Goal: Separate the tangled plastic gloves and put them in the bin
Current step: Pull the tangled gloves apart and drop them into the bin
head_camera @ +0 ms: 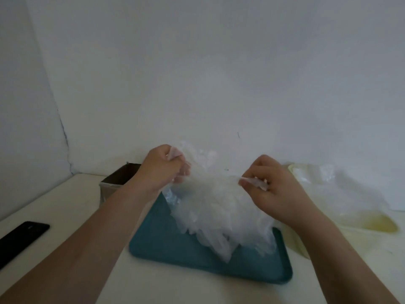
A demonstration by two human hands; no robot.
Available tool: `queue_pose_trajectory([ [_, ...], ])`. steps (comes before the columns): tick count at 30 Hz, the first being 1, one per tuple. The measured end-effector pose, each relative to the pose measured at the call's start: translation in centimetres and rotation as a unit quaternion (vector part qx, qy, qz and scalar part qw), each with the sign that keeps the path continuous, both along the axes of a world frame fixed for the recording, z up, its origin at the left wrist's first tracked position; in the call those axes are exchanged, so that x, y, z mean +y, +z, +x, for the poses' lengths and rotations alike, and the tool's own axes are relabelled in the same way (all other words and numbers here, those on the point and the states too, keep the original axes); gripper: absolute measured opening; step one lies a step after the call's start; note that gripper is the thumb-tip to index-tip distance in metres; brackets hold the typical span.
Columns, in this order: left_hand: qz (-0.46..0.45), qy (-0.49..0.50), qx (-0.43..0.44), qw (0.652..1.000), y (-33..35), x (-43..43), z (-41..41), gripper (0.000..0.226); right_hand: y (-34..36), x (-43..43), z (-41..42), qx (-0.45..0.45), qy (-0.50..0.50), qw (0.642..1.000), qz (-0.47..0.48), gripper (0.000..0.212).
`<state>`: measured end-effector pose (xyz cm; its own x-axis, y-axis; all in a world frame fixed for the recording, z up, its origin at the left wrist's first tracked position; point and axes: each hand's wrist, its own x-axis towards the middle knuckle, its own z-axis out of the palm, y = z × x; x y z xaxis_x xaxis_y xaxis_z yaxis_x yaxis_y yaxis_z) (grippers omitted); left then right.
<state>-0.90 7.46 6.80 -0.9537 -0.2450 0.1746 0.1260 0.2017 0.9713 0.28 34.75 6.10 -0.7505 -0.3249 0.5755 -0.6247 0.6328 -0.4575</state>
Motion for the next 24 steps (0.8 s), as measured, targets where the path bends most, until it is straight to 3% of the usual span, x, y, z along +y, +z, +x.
queue_pose_trajectory([
  [2, -0.062, -0.021, 0.016, 0.998, 1.1, 0.3, 0.6, 0.009, 1.1, 0.2, 0.6, 0.016, 0.005, 0.999, 0.039, 0.009],
  [5, -0.139, -0.152, -0.003, 0.979, 2.9, 1.6, 1.9, 0.009, 2.7, -0.7, 1.5, -0.046, 0.066, 0.995, 0.06, 0.008],
  [7, -0.158, -0.221, -0.009, 0.962, 3.6, 2.7, 2.4, 0.012, 3.3, -2.0, 1.7, -0.039, 0.091, 0.991, 0.09, 0.01],
  [14, -0.163, -0.237, -0.018, 0.958, 4.1, 2.4, 2.7, 0.014, 3.8, -2.1, 1.0, -0.168, 0.081, 0.979, -0.077, 0.018],
  [17, -0.107, -0.18, -0.004, 0.978, 3.7, 0.6, 2.5, 0.02, 3.0, -1.1, 1.3, -0.187, 0.079, 0.97, -0.135, 0.016],
  [19, 0.029, -0.157, -0.005, 0.987, 2.8, 0.0, 2.2, 0.023, 2.8, -0.6, 1.3, -0.196, 0.075, 0.959, -0.191, 0.017],
  [21, 0.145, -0.201, -0.043, 0.968, 1.4, 0.2, 1.9, 0.044, 3.0, -0.5, 1.3, -0.217, 0.082, 0.942, -0.242, 0.02],
  [23, 0.152, -0.257, -0.091, 0.95, -0.3, 1.2, 1.8, 0.064, 3.4, -0.5, 1.4, -0.235, 0.092, 0.931, -0.264, 0.02],
  [24, 0.142, -0.277, -0.096, 0.946, -0.9, 1.9, 1.8, 0.062, 3.6, -0.5, 1.4, -0.244, 0.093, 0.927, -0.268, 0.018],
])
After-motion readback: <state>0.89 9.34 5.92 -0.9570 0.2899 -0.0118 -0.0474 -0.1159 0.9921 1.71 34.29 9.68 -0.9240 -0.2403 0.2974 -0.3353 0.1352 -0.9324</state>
